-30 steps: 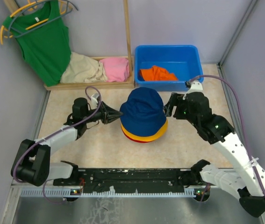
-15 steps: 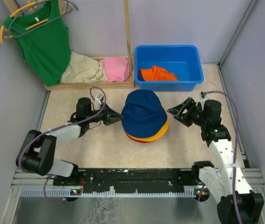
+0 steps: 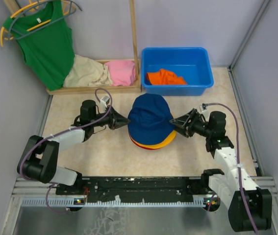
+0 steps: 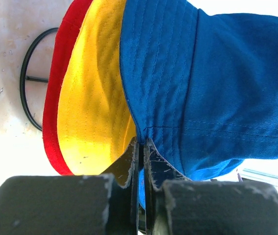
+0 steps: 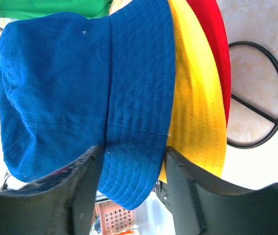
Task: Stack the hats
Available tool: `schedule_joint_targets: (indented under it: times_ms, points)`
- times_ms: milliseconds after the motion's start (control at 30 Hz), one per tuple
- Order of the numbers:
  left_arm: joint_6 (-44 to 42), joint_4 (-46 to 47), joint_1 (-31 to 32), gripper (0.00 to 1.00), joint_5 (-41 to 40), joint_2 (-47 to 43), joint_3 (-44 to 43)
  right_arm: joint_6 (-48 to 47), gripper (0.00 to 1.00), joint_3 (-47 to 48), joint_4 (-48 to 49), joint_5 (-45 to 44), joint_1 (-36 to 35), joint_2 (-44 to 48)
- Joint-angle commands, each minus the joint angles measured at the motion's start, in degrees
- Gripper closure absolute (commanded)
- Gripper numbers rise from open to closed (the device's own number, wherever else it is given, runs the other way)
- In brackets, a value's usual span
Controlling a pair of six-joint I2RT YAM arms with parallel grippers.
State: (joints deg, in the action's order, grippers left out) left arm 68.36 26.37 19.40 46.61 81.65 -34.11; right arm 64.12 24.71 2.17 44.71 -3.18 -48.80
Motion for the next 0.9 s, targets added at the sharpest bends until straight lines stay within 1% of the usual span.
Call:
schedule_joint_targets:
  times_ms: [0, 33, 67, 100, 133, 167, 500, 667, 867]
  points:
    - [-1.21, -0.10, 0.20, 0.96, 0.93, 0.78, -1.92, 2.64, 0.51, -0.09, 7.95, 2.05, 0.32, -1.49]
    - [-1.27, -0.09, 0.19, 0.96, 0.87, 0.94, -1.93, 2.49, 0.58, -0.05, 8.02, 1.79, 0.37, -1.98]
    - [-1.29, -0.09, 0.20, 0.96, 0.78, 1.13, -1.93, 2.31, 0.68, -0.18, 8.27, 1.45, 0.37, -2.53]
    - [-1.33, -0.03, 0.20, 0.96, 0.86, 1.25, -1.86, 2.01, 0.85, -0.22, 8.51, 1.18, 0.41, -3.06]
    - [-1.42, 0.11, 0.20, 0.96, 0.86, 1.50, -1.78, 1.53, 0.97, -0.27, 8.26, 0.80, 0.37, -3.59]
    - [-1.53, 0.17, 0.20, 0.97, 1.07, 1.70, -1.75, 0.89, 1.00, -0.22, 7.80, 0.21, 0.42, -4.05]
    - [-5.18, -2.05, -0.06, 0.99, 1.71, 2.55, 0.32, -6.06, 1.00, -4.56, 5.93, -0.86, 3.27, -8.25]
    - [-9.11, -6.83, -0.32, 1.00, 1.55, 1.50, 1.08, -9.64, 1.00, -6.27, 4.01, -2.24, 3.38, -9.47]
    - [-10.48, -7.52, -0.41, 1.00, 1.19, -1.17, 5.96, -11.49, 1.00, -6.57, 2.88, -2.30, 3.36, -9.41]
